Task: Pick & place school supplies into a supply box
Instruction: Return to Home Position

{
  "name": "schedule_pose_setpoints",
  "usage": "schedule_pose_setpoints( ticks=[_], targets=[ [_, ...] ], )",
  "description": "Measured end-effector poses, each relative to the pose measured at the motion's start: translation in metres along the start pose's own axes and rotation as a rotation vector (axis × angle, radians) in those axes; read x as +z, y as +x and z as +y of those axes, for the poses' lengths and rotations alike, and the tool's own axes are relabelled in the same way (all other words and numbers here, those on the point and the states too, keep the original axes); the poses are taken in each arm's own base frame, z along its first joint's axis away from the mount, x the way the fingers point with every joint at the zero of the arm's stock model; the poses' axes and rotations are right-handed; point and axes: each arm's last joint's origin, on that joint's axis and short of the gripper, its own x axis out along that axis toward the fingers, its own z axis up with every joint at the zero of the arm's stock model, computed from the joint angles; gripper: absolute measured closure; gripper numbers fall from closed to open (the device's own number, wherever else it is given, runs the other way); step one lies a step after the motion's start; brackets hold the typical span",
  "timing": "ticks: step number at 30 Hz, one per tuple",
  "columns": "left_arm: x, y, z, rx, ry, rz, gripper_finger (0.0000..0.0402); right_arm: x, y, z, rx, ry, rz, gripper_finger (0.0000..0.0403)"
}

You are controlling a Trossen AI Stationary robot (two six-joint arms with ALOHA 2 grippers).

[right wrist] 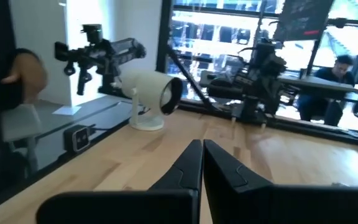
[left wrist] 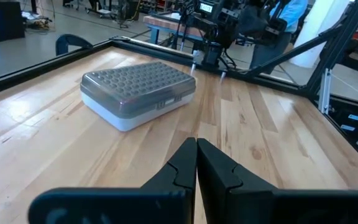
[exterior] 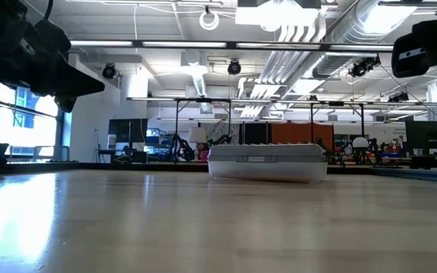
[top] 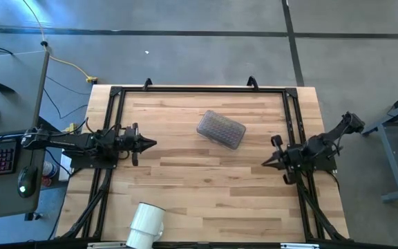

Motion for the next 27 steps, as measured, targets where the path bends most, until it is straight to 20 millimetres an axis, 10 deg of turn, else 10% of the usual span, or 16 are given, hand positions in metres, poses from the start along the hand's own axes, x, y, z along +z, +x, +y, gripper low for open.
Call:
schedule_pose_setpoints(
  ticks=[27],
  targets=[
    [-0.0001, 0.0000, 0.0000, -0.001, 0.000, 0.001, 0.0353, -0.0006, -0.0003, -0.0091, -0.330, -0.045, 0.042, 0.0403]
  ],
)
